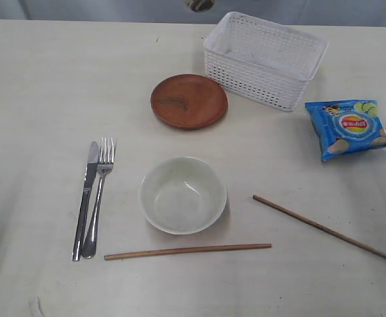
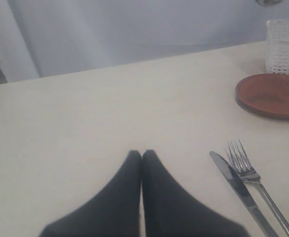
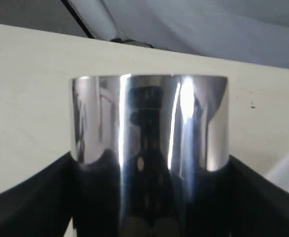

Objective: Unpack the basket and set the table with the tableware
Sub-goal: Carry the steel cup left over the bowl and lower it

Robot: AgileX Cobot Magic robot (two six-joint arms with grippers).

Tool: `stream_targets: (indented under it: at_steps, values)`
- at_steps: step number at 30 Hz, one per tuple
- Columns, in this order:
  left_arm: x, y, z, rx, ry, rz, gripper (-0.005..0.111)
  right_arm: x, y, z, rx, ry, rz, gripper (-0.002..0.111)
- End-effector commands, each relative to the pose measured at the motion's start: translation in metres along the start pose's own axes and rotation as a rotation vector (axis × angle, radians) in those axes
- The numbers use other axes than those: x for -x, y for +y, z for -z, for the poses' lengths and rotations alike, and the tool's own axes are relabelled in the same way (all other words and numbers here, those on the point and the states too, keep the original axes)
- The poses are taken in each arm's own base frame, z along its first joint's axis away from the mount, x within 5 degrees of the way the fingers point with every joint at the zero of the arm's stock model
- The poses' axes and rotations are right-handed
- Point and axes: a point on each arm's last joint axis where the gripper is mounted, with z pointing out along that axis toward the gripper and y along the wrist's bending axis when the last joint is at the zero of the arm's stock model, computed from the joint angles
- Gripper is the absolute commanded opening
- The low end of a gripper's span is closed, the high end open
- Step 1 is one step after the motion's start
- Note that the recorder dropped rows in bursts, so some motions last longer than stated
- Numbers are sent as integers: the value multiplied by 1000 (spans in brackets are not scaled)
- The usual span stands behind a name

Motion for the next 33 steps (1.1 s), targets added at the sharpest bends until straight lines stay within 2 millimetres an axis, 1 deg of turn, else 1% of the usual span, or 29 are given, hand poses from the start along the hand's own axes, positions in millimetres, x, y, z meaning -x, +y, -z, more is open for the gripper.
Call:
stream_targets:
  at_steps: [1,4,7,9,10,13,16,20,25,29,31,33]
  values:
    - [0,0,0,2,-5,2,0,-16,26,11,4,-170,56,0]
    - [0,0,0,2,-5,2,0,-38,49,20,14,-287,94,0]
    - [0,0,0,2,-5,2,0,-65,70,26,33,-423,105,0]
    - [0,0,0,2,-5,2,0,-86,85,29,51,-515,120,0]
    - [0,0,0,2,-5,2,0,-93,92,30,60,-570,130,0]
    - [0,0,0,2,-5,2,0,-120,112,32,92,-684,173,0]
    - [0,0,0,2,-5,2,0,-142,126,26,113,-757,219,0]
    - [0,0,0,2,-5,2,0,-161,129,6,115,-762,243,0]
    - [0,0,0,2,-5,2,0,-180,118,-21,92,-814,258,0]
    - [0,0,0,2,-5,2,0,-193,122,-36,206,-836,255,-1]
    - [0,0,0,2,-5,2,0,-196,128,-44,253,-844,294,-1]
    - [0,0,0,2,-5,2,0,-196,130,-54,263,-844,305,-1]
